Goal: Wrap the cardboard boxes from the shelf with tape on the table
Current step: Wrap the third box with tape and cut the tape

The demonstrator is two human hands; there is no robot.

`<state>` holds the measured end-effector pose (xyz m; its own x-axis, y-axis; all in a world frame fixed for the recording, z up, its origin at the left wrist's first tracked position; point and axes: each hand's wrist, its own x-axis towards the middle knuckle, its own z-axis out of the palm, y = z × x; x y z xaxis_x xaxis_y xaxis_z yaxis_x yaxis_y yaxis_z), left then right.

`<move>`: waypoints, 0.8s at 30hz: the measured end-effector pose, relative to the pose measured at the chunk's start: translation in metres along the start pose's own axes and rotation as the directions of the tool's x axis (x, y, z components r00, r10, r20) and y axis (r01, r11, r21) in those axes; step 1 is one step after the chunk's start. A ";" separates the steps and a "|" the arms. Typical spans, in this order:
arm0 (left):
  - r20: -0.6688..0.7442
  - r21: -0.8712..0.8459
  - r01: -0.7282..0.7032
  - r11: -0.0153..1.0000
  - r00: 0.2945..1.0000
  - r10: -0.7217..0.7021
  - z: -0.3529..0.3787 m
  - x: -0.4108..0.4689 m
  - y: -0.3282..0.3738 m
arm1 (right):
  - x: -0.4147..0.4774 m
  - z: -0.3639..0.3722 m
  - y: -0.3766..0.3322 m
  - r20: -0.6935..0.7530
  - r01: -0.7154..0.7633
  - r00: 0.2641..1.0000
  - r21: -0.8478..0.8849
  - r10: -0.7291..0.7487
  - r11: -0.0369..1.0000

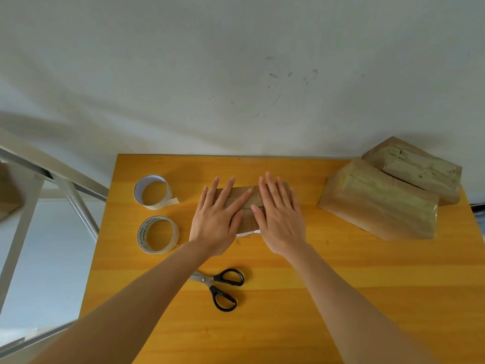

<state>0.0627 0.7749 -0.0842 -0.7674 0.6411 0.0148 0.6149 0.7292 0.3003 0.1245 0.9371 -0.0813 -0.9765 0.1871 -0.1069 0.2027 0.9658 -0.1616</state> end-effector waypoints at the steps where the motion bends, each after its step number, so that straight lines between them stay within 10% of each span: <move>1: -0.036 -0.097 0.041 0.994 0.998 -0.044 0.001 -0.001 0.001 | 0.000 0.000 -0.003 -0.037 -0.061 0.997 0.049 0.063 0.997; 8: 0.008 -0.659 0.388 0.644 0.860 -0.510 0.000 0.002 0.014 | 0.016 -0.008 -0.007 0.011 -0.441 0.887 0.313 0.461 0.841; 20: 0.024 -0.585 0.341 0.736 0.914 -0.405 -0.006 0.001 0.009 | 0.011 -0.005 0.002 -0.095 -0.272 0.947 0.271 0.307 0.923; 24: 0.036 -0.663 0.296 0.688 0.930 -0.366 -0.008 0.003 0.003 | -0.006 -0.009 -0.009 -0.163 0.117 0.979 -0.056 -0.125 0.992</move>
<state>0.0614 0.7772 -0.0755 -0.9321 0.3380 -0.1303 0.0754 0.5327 0.8429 0.1285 0.9290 -0.0708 -0.9929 0.0917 0.0759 0.0823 0.9896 -0.1182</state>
